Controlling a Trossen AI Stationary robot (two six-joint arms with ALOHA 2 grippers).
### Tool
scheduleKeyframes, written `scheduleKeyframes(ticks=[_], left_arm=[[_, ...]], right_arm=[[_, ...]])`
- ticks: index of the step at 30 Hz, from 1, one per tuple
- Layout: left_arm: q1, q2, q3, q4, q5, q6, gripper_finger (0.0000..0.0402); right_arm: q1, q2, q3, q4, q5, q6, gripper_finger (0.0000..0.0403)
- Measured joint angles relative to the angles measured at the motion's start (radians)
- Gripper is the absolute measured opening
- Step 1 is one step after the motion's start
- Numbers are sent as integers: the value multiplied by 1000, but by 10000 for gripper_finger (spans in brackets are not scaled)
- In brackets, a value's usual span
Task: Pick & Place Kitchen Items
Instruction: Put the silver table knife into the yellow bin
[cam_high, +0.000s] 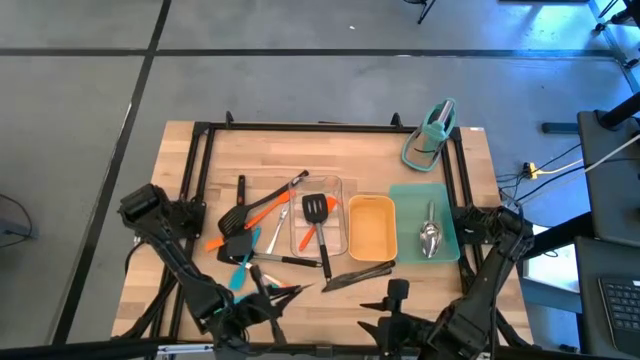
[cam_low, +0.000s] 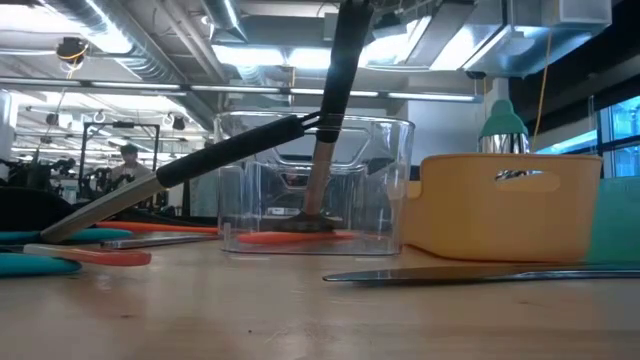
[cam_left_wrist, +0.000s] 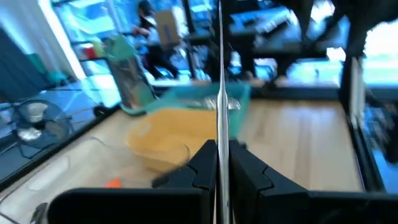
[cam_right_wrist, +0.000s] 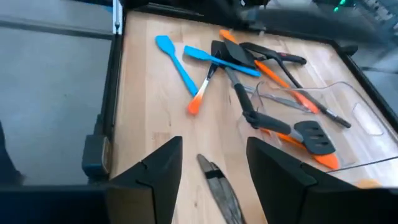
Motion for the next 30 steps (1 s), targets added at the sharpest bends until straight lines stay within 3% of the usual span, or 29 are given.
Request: scheduleKeyframes(ticks=[3,6,8,10,14,20,24,27,30], left_arm=[[5,-2,0,77,-56,40,16],[5,-2,0,134,-103,106,16],[10,-2,0,175,-105,158,16],[21,-2,0,226,-74,202,16],[76,-1,0,331,95,251,16],[128,68,0,774,375,526,16],[124,81,0,1038,552,747,16],[126,81,0,1133,686,816,16],[137,79,0,1175,813,806,16]], right_arm=[[17,6,-1,55,120,-20,181],[54,26,-1,86,315,-46,181],[76,47,-1,82,458,-32,181],[85,64,-1,61,514,11,181],[51,87,-1,56,480,119,181],[6,155,-1,210,232,78,181],[30,228,-2,470,178,-89,181],[53,271,-1,749,165,-295,181],[44,309,-1,977,57,-471,181]])
